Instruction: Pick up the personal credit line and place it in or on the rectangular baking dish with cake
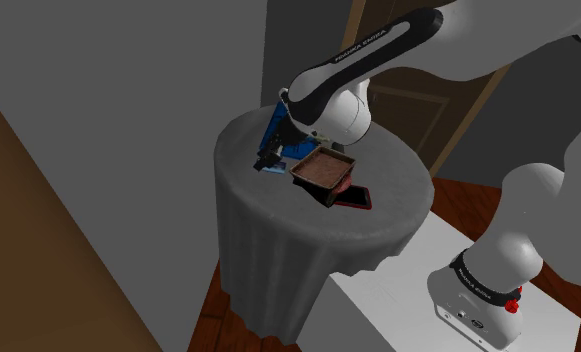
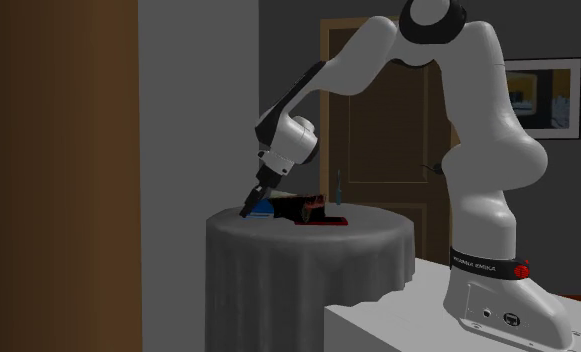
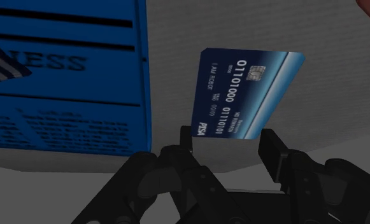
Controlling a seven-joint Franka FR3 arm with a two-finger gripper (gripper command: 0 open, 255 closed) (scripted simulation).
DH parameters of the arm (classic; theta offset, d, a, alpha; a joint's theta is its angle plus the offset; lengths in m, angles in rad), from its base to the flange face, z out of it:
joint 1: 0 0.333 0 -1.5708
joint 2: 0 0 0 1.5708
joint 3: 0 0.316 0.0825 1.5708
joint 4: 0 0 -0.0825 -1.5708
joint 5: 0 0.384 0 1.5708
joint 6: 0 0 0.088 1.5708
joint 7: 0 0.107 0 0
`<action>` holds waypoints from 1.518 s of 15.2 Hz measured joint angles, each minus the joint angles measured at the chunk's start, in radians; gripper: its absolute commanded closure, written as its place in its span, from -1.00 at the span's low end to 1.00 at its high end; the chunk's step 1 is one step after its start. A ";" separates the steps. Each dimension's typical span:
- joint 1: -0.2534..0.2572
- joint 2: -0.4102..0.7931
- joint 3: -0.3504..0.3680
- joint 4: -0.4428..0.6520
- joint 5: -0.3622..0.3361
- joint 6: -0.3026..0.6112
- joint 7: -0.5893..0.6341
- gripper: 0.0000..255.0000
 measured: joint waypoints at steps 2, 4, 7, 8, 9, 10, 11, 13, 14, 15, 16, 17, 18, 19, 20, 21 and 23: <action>0.000 0.000 0.000 0.000 0.000 0.000 0.000 1.00; 0.000 0.000 0.000 0.000 0.001 0.000 -0.001 1.00; 0.009 -0.027 -0.015 -0.008 -0.063 -0.012 0.058 1.00; 0.011 -0.033 -0.019 -0.008 -0.084 -0.017 0.078 1.00; 0.013 -0.045 -0.024 -0.013 -0.108 -0.022 0.099 1.00; 0.016 -0.057 -0.031 -0.014 -0.141 -0.030 0.129 1.00; 0.019 -0.069 -0.036 -0.016 -0.171 -0.037 0.157 1.00; 0.021 -0.092 -0.044 -0.019 -0.225 -0.051 0.205 1.00; 0.020 -0.100 -0.047 -0.018 -0.245 -0.059 0.222 1.00; 0.020 -0.108 -0.050 -0.015 -0.272 -0.069 0.247 1.00; 0.020 -0.118 -0.052 -0.012 -0.300 -0.076 0.274 1.00; 0.018 -0.127 -0.055 -0.012 -0.320 -0.086 0.289 1.00; 0.018 -0.141 -0.055 -0.015 -0.345 -0.093 0.313 1.00; 0.016 -0.146 -0.057 -0.009 -0.364 -0.103 0.329 1.00; 0.014 -0.157 -0.058 -0.007 -0.388 -0.114 0.351 1.00; 0.011 -0.171 -0.059 -0.007 -0.412 -0.126 0.372 1.00; 0.006 -0.189 -0.058 0.001 -0.451 -0.147 0.407 1.00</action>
